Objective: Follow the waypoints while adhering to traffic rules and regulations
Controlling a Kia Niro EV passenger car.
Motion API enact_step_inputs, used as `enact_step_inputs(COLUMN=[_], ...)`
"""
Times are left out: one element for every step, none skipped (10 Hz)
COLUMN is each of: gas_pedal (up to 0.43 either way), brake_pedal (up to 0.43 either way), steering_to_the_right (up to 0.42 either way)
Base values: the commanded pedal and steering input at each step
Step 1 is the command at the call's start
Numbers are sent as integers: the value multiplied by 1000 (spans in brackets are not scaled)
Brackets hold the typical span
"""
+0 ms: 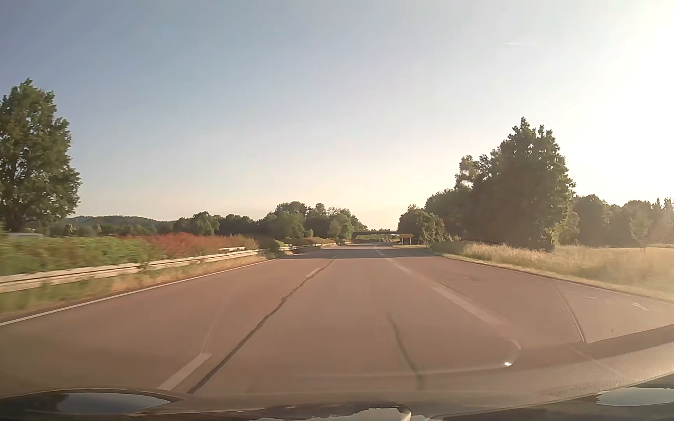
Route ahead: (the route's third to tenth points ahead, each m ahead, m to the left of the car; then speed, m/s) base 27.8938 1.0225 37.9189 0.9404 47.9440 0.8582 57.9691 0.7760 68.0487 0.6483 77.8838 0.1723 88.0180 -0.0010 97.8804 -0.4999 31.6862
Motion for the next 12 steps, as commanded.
enact_step_inputs(gas_pedal=[240, 240, 240, 240, 240, 240, 240, 240, 240, 248, 248, 248], brake_pedal=[0, 0, 0, 0, 0, 0, 0, 0, 0, 0, 0, 0], steering_to_the_right=[4, 4, 4, 4, 4, 4, 4, 4, 4, 4, 4, 4])
